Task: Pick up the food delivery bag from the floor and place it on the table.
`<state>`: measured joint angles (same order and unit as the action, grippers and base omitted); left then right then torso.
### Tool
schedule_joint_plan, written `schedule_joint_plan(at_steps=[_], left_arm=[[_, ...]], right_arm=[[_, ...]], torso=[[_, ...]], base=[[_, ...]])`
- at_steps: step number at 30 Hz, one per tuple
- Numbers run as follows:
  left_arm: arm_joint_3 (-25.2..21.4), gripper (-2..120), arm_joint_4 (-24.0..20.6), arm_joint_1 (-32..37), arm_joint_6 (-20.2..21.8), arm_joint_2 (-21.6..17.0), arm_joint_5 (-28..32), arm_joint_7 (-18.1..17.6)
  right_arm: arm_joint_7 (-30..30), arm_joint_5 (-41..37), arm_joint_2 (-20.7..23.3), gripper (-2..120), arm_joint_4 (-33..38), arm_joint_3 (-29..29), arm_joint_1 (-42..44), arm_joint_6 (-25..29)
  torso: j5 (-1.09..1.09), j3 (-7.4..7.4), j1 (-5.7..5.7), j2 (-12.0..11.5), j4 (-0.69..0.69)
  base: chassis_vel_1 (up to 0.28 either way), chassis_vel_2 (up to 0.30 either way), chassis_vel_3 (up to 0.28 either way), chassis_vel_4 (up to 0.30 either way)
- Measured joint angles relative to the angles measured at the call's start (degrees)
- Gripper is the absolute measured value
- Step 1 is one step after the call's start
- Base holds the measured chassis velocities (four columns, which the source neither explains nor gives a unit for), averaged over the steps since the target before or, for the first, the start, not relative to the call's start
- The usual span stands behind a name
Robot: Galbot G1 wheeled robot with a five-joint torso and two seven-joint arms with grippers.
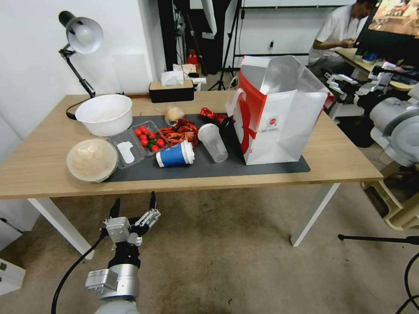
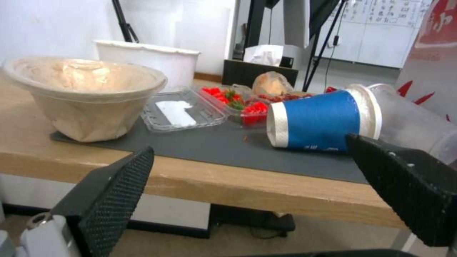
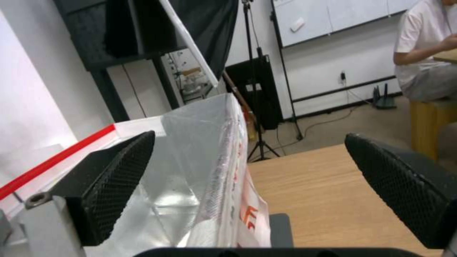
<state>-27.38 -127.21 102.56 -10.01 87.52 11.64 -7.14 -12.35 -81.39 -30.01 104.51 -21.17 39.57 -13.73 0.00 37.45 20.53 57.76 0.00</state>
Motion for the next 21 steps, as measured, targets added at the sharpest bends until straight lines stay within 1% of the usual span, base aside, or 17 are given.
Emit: schedule_joint_plan(at_steps=[1, 4, 6, 8, 11, 12, 13, 15, 18, 19, 20, 21], left_arm=[[0.0, 100, 0.0, 0.0, 0.0, 0.0, 0.0, 0.0], [-0.1, 100, -0.4, 0.0, 0.1, -0.1, -0.1, -0.5], [-0.1, 100, -0.5, 0.0, 0.1, -0.1, -0.1, -0.5], [-0.3, 100, -1.1, 0.0, 0.4, -0.2, -0.1, -0.6], [-0.4, 100, -1.2, 0.0, 0.4, -0.2, -0.1, -0.6], [-0.5, 100, -1.5, 0.1, 0.6, -0.2, -0.1, -0.5], [-0.5, 100, -1.5, 0.1, 0.6, -0.2, -0.1, -0.5], [-0.6, 100, -1.7, 0.1, 0.6, -0.2, 0.0, -0.1], [-0.7, 100, -1.7, 0.5, 0.5, 0.1, 0.0, 0.2], [-1.2, 100, -1.8, 1.4, -0.4, 1.0, -0.2, 0.4], [-1.2, 100, -1.8, 1.4, -0.4, 1.0, -0.2, 0.4], [-1.6, 100, -2.1, 1.9, -0.8, 1.6, -0.4, 0.5]], right_arm=[[0.0, 0.0, 0.0, 100, 0.0, 0.0, 0.0, 0.0], [1.6, 1.3, 0.8, 100, 2.4, -2.9, 3.6, 0.5], [1.9, 1.6, 0.9, 100, 2.9, -3.4, 4.3, 0.6], [3.6, 4.0, 1.6, 100, 5.6, -6.0, 8.6, 1.5], [4.3, 5.3, 1.7, 100, 6.4, -6.7, 10.1, 1.9], [6.1, 9.2, 2.0, 100, 9.0, -9.7, 15.0, 3.0], [6.1, 9.2, 2.0, 100, 9.0, -9.7, 15.0, 3.0], [7.8, 13.3, 2.0, 100, 12.5, -13.5, 21.6, 4.8], [8.1, 14.9, 1.6, 100, 13.8, -14.3, 23.6, 5.7], [8.5, 17.5, 0.6, 100, 15.6, -14.5, 25.5, 7.6], [8.5, 17.5, 0.6, 100, 15.6, -14.5, 25.5, 7.6], [8.8, 18.9, -0.1, 100, 16.5, -14.6, 26.8, 8.8]], torso=[[0.00, 0.00, 0.00, 0.0, 0.00], [-0.01, 0.00, 0.00, 0.0, 0.00], [0.00, 0.00, 0.00, 0.0, 0.00], [-0.01, 0.00, 0.00, 0.0, 0.00], [-0.01, 0.00, 0.00, 0.0, -0.01], [0.00, 0.00, 0.00, 0.0, 0.01], [0.00, 0.00, 0.00, 0.0, 0.01], [-0.01, -0.01, 0.00, 0.0, -0.04], [-0.01, -0.01, -0.01, 0.0, -0.02], [-0.01, -0.01, -0.01, 0.0, 0.01], [-0.01, -0.01, -0.01, 0.0, 0.01], [-0.01, -0.01, -0.01, 0.0, 0.03]], base=[[0.000, 0.000, 0.000, 0.000], [0.000, 0.000, 0.000, 0.000], [0.000, 0.000, 0.000, 0.000], [0.000, 0.000, 0.000, 0.000], [0.000, 0.000, 0.000, 0.000], [0.000, 0.000, 0.000, 0.000], [0.000, 0.000, 0.000, 0.000], [0.000, 0.000, 0.000, 0.000], [0.000, 0.000, 0.000, 0.000], [0.000, 0.000, 0.000, 0.000], [0.000, 0.000, 0.000, 0.000], [0.000, 0.000, 0.000, 0.000]])
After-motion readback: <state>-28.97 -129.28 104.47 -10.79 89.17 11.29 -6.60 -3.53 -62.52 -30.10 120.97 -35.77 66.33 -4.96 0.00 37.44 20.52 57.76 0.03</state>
